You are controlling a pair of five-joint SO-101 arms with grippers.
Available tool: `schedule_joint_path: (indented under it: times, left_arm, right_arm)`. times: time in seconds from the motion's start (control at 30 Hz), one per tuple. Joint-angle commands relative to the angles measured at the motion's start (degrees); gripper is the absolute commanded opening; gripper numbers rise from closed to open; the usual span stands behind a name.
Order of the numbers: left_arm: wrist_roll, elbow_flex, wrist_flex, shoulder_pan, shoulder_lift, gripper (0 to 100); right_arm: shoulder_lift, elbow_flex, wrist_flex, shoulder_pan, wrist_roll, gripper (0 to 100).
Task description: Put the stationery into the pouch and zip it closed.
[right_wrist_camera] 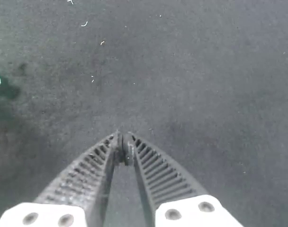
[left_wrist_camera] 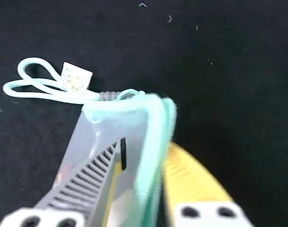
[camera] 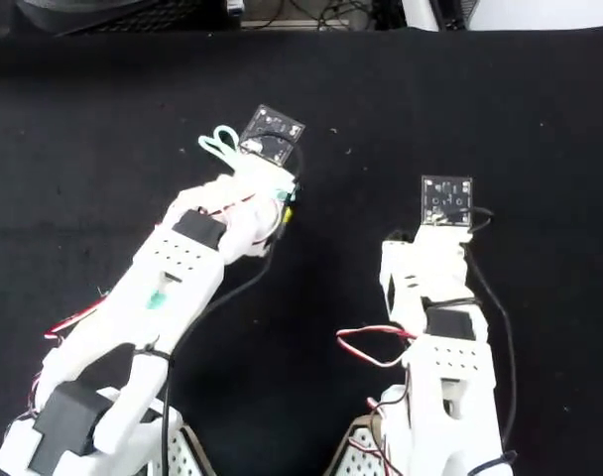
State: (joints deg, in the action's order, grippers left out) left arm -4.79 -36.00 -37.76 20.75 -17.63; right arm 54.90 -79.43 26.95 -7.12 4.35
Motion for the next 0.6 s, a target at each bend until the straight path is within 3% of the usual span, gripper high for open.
schedule_joint_path:
  times: [0.0,0.37,0.47,0.57]
  left_arm:
    - [0.4,3.5,0.4,1.1,-0.4,26]
    - [0.4,9.0,-0.4,0.6,-0.5,26]
    - [0.3,13.0,-6.7,-0.1,-1.3,26]
    - [-0.7,16.7,-18.7,-3.7,-5.9,21]
  right_arm:
    - [0.7,0.3,-1.2,-0.5,0.0,1.2]
    - [0.7,0.3,-1.2,-0.5,0.0,1.2]
    - [0.7,0.3,-1.2,-0.5,0.0,1.2]
    - [0.7,0.2,-1.2,-0.5,-0.2,1.2]
